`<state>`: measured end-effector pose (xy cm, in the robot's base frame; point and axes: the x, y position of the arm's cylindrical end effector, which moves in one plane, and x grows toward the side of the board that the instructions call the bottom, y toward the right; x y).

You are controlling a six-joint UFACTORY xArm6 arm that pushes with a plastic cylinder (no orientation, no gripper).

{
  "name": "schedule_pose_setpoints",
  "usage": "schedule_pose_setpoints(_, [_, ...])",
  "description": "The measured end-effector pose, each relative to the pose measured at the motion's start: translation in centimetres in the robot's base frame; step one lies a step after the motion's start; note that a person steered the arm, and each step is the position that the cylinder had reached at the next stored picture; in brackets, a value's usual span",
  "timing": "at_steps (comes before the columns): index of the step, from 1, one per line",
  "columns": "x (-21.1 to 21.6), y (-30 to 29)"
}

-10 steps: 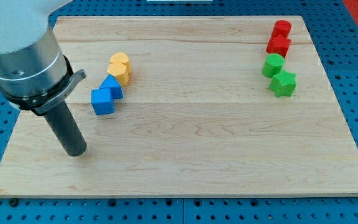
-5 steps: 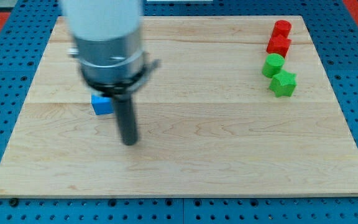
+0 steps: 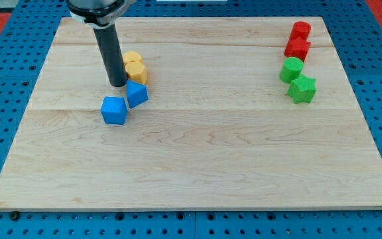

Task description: Move the yellow heart to the top left of the board

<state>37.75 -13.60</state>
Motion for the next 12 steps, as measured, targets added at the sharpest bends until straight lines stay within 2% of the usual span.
schedule_pose_setpoints(2, [-3.9,1.9])
schedule_pose_setpoints(4, [-5.9,7.5])
schedule_pose_setpoints(5, [-8.7,4.8])
schedule_pose_setpoints(6, [-9.8,-3.9])
schedule_pose_setpoints(7, [-4.9,-4.8])
schedule_pose_setpoints(8, [-5.7,-10.5])
schedule_pose_setpoints(9, [-7.8,-6.5])
schedule_pose_setpoints(10, [-8.0,-5.2])
schedule_pose_setpoints(11, [-10.5,-5.4])
schedule_pose_setpoints(12, [-10.7,-5.5])
